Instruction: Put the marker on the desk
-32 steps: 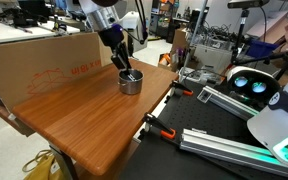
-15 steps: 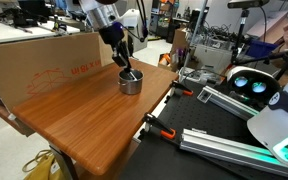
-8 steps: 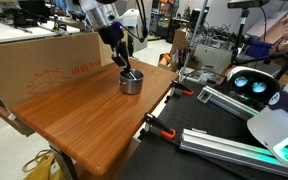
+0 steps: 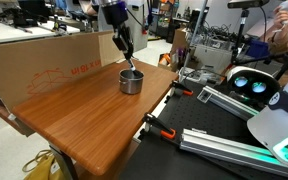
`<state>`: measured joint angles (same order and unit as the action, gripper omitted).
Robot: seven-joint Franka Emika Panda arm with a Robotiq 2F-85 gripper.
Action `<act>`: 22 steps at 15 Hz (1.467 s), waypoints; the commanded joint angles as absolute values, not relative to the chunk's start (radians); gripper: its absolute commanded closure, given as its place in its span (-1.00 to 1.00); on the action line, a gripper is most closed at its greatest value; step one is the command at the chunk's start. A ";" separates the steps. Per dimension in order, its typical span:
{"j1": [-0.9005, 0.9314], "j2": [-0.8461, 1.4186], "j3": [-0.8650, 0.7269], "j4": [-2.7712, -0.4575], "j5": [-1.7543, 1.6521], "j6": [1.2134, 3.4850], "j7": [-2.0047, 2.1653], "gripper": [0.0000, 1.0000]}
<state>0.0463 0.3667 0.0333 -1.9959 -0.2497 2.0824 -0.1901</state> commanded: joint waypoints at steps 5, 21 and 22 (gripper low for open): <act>-0.076 0.209 0.018 -2.035 -0.053 2.044 -0.384 0.88; -0.167 0.604 -0.039 -1.584 0.031 1.618 -0.385 0.88; -0.167 0.637 -0.039 -1.555 0.029 1.614 -0.368 0.88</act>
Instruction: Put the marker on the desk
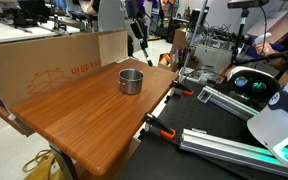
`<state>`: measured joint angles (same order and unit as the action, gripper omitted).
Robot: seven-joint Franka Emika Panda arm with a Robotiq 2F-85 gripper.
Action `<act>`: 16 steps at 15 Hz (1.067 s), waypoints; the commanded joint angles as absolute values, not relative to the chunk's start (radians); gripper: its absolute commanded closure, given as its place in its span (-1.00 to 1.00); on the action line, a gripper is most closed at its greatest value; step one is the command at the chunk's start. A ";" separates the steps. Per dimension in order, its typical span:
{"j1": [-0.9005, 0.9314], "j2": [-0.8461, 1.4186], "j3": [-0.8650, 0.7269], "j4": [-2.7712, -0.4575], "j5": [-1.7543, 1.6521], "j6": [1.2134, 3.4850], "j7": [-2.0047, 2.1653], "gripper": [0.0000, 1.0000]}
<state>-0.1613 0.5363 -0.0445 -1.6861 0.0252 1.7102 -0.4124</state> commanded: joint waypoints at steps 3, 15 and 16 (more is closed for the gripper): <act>-0.166 0.727 -0.040 -1.469 0.021 1.593 -0.325 0.88; -0.163 0.994 -0.063 -1.167 0.004 1.486 -0.186 0.88; -0.161 1.014 -0.066 -1.145 0.001 1.481 -0.171 0.88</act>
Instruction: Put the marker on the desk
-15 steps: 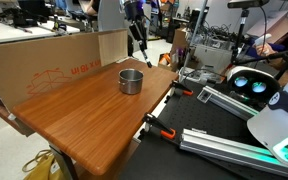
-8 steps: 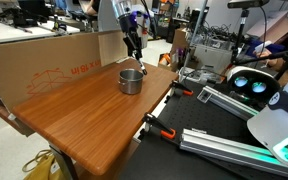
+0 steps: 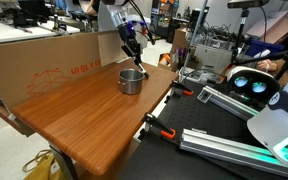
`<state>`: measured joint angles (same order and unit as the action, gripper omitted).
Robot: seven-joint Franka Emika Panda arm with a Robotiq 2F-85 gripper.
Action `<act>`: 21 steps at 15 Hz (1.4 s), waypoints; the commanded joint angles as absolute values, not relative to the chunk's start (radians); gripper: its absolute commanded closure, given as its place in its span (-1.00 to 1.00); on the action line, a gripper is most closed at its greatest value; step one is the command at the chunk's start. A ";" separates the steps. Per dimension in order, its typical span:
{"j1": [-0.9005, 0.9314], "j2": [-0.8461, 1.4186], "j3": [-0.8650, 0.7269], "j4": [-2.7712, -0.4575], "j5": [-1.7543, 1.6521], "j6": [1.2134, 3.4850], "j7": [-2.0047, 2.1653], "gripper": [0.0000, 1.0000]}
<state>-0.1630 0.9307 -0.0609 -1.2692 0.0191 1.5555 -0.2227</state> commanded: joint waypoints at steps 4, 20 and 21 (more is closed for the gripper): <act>-0.160 1.084 -0.068 -1.061 0.000 1.457 -0.126 0.03; -0.156 1.077 -0.065 -1.000 0.002 1.412 -0.139 -1.00; -0.153 1.057 -0.065 -1.020 0.002 1.426 -0.139 -1.00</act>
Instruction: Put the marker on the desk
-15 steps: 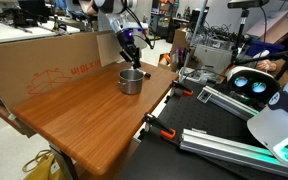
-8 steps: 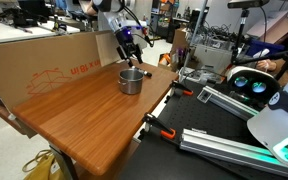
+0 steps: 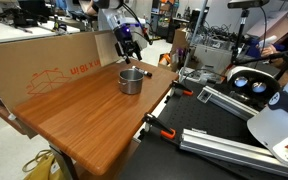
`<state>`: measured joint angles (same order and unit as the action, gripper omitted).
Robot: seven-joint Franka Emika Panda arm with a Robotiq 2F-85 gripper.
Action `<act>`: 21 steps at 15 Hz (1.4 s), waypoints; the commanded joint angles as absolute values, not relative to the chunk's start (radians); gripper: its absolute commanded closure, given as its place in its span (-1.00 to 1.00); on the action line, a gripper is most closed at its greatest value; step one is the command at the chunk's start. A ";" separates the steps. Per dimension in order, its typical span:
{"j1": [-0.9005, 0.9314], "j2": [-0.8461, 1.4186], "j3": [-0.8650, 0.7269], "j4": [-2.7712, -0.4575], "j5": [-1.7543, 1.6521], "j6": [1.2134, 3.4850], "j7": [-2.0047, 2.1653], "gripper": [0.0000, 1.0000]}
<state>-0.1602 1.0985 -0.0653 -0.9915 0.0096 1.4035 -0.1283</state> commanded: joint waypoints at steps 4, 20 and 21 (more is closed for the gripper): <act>-0.142 0.929 -0.061 -1.145 -0.003 1.521 -0.168 -1.00; -0.142 0.528 -0.032 -1.595 0.012 1.714 -0.258 -1.00; -0.142 0.528 -0.032 -1.597 0.012 1.717 -0.258 -1.00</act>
